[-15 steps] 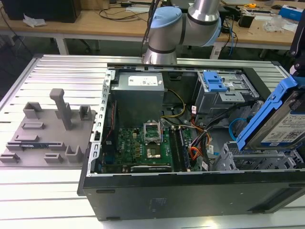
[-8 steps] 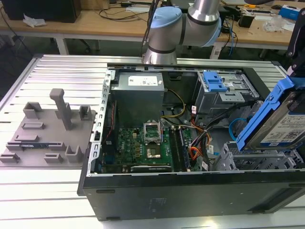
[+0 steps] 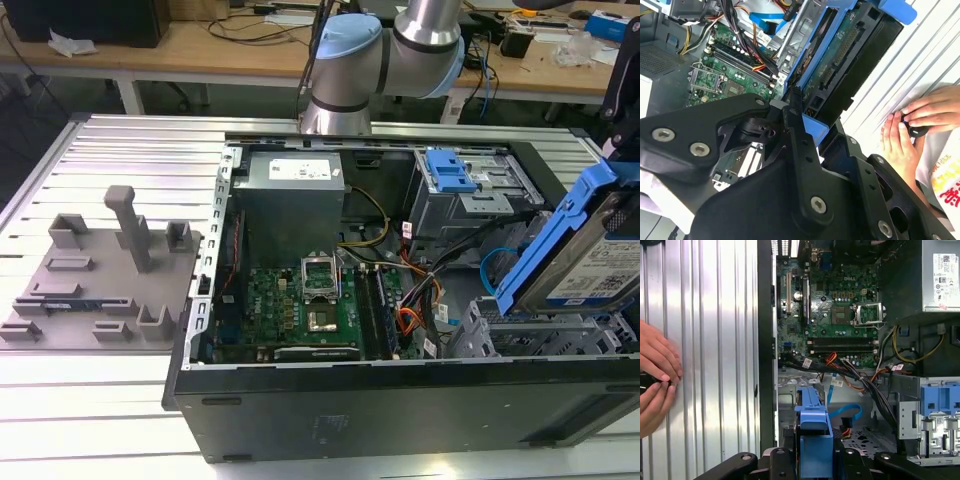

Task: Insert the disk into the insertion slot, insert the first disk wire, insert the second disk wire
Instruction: 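Insert the disk into the insertion slot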

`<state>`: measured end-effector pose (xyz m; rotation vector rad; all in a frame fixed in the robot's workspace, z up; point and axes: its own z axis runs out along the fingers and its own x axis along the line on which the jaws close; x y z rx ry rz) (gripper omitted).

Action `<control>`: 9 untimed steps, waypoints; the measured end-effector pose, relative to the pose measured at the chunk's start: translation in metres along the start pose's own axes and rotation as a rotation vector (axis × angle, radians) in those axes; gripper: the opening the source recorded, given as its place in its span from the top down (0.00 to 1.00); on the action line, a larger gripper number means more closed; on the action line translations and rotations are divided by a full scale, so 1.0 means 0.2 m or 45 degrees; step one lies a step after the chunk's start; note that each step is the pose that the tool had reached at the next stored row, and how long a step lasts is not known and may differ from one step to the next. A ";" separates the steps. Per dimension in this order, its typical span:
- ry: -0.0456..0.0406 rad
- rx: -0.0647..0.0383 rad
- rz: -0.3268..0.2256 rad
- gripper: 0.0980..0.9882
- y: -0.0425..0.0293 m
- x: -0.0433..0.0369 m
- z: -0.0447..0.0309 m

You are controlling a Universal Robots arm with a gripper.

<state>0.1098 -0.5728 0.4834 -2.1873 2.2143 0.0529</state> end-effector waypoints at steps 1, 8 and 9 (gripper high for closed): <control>0.000 0.000 0.000 0.70 0.000 -0.003 0.000; 0.000 -0.003 0.000 0.70 -0.007 -0.032 0.005; 0.000 -0.003 0.000 0.70 -0.008 -0.035 0.005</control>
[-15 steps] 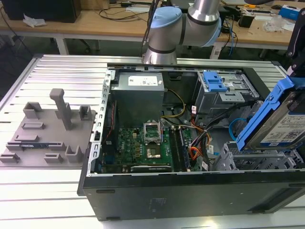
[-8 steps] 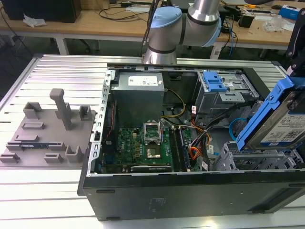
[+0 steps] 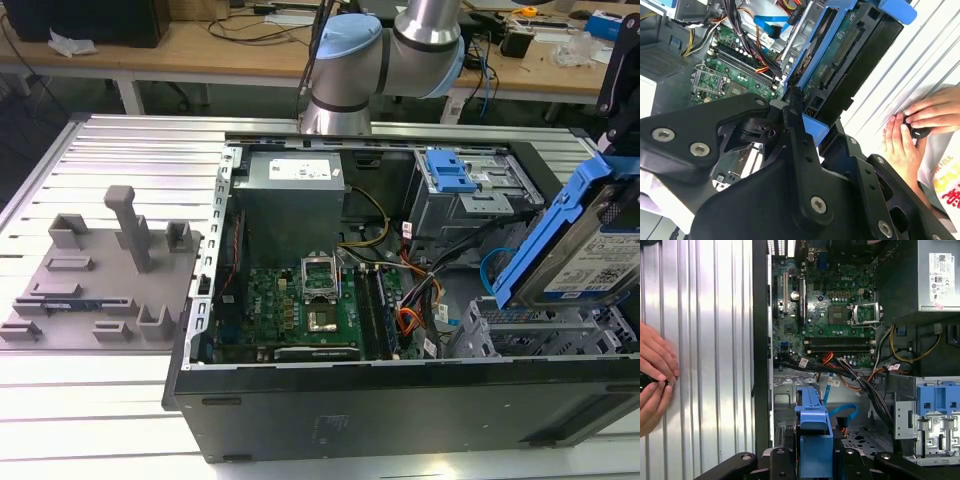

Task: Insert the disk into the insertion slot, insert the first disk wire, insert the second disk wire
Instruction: 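Insert the disk into the insertion slot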

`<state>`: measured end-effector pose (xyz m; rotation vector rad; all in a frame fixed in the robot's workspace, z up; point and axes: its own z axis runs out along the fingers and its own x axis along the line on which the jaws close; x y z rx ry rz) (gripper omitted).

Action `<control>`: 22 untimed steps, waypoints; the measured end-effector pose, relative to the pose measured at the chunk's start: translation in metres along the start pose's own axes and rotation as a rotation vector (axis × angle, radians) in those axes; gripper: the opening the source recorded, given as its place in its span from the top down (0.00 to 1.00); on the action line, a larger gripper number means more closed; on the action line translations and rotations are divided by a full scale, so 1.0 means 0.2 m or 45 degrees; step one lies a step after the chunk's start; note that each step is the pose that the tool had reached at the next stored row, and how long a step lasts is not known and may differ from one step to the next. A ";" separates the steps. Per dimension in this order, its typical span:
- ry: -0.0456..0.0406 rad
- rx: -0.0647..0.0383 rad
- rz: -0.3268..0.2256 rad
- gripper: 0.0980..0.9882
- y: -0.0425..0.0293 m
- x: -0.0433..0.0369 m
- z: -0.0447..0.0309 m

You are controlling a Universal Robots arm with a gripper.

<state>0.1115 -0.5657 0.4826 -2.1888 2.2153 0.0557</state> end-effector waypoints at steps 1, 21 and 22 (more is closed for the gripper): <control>0.000 0.000 0.000 0.70 0.000 -0.003 0.001; 0.000 -0.002 -0.041 0.70 -0.006 -0.069 0.026; 0.001 -0.002 -0.042 0.70 -0.006 -0.069 0.026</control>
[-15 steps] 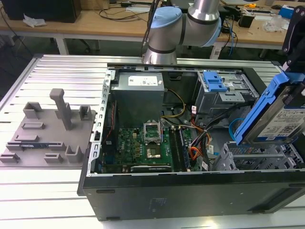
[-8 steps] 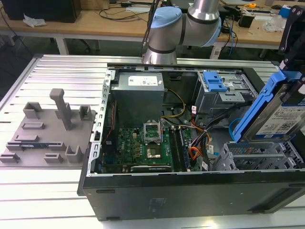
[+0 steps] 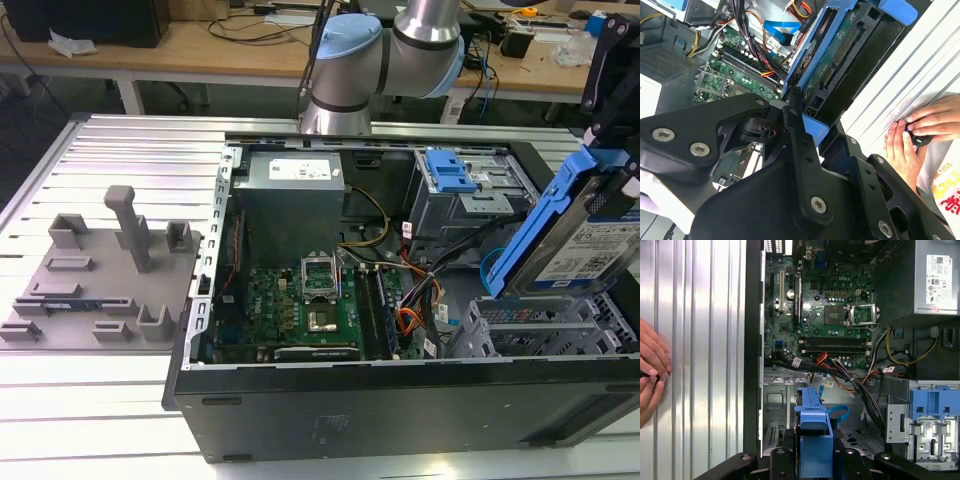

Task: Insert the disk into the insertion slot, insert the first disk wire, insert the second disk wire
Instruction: 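Insert the disk into the insertion slot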

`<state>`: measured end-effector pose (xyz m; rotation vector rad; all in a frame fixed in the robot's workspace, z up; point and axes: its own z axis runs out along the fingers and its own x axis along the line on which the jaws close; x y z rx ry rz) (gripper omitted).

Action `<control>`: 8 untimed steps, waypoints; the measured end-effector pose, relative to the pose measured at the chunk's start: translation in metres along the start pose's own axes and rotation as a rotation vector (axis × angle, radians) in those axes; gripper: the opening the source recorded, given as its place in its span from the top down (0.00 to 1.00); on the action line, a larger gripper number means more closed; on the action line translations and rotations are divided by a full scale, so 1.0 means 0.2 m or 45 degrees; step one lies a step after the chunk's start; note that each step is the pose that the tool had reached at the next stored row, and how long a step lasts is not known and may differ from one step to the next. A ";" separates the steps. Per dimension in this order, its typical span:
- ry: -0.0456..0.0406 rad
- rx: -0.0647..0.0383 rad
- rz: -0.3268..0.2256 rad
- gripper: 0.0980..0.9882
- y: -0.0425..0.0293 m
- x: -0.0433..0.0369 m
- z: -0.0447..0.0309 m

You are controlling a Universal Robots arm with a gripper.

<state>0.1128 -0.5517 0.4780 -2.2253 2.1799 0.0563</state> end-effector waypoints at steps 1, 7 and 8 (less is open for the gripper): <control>0.000 0.000 0.000 0.70 0.000 0.000 0.000; -0.003 0.000 0.000 0.70 0.000 0.007 0.005; -0.004 0.000 0.000 0.70 0.000 0.009 0.007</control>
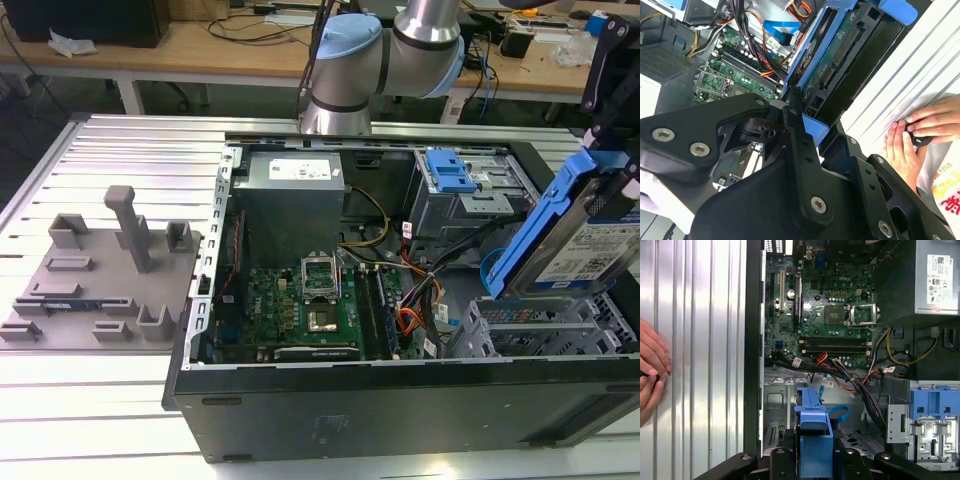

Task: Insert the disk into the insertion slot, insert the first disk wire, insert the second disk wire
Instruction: 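Insert the disk into the insertion slot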

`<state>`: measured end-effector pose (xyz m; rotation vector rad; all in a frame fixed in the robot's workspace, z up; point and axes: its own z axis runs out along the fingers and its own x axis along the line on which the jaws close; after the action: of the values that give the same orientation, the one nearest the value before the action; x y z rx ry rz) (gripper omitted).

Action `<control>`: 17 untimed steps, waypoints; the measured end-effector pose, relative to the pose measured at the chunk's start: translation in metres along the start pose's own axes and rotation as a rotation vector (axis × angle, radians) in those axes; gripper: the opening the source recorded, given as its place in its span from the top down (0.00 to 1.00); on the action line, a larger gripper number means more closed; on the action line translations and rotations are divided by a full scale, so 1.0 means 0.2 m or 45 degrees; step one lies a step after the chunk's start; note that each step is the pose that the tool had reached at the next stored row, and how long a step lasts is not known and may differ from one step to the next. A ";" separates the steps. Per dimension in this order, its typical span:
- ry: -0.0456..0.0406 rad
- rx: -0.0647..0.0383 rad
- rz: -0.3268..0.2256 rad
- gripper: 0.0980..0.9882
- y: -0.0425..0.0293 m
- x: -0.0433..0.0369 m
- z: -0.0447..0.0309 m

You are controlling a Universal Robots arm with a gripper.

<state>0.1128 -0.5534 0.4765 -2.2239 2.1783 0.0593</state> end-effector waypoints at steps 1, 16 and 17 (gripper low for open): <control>0.000 0.000 0.000 0.70 0.000 0.001 0.001; 0.000 -0.007 0.000 0.70 -0.001 0.005 0.049; 0.000 -0.008 0.000 0.70 -0.002 0.005 0.051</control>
<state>0.1131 -0.5539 0.4663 -2.2270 2.1811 0.0662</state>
